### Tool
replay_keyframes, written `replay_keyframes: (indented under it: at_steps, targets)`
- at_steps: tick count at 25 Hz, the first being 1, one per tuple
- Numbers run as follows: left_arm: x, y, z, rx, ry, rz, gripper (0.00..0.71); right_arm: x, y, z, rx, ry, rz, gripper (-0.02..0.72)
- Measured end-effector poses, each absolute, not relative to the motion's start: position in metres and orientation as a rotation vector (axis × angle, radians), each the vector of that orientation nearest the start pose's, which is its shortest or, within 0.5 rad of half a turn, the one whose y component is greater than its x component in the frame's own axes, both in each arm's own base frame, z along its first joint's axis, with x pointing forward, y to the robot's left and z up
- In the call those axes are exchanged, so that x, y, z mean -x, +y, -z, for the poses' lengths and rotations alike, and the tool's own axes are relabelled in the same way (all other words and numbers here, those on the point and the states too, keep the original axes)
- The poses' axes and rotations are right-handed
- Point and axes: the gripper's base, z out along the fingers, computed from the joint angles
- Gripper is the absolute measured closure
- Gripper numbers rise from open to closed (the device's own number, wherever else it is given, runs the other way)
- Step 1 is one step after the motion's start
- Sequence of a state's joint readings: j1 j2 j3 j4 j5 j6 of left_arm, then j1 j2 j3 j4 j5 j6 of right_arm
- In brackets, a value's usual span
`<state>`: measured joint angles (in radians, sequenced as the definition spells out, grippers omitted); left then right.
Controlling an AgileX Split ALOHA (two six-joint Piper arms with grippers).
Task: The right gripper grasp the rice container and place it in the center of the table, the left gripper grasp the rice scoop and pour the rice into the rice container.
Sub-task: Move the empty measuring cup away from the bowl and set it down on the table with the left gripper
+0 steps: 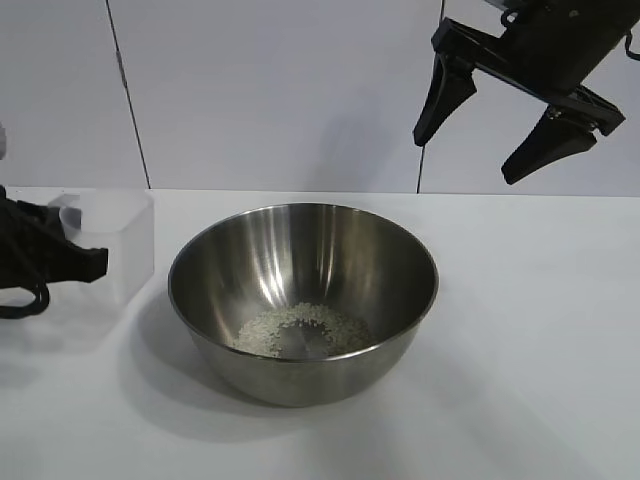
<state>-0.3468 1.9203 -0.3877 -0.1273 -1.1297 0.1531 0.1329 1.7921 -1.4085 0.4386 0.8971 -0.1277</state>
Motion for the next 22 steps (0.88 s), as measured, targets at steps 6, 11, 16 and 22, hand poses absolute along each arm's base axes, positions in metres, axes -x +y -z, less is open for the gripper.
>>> replay_keyframes:
  at_steps: [6, 11, 16, 22]
  targets:
    - [-0.269, -0.086, -0.082, -0.347, 1.898, 0.060, 0.707, -0.374, 0.081, -0.260, 0.067, 2.720, -0.546, 0.064]
    - [-0.279, -0.085, -0.077, -0.334, 1.894, 0.052, 0.707, -0.374, 0.081, -0.260, 0.066, 2.719, -0.548, 0.064]
    - [-0.284, -0.069, -0.070, -0.267, 1.922, 0.022, 0.705, -0.374, 0.081, -0.260, 0.065, 2.719, -0.549, 0.064]
    - [-0.285, -0.065, -0.070, -0.244, 1.924, 0.034, 0.566, -0.374, 0.081, -0.260, 0.065, 2.719, -0.549, 0.064]
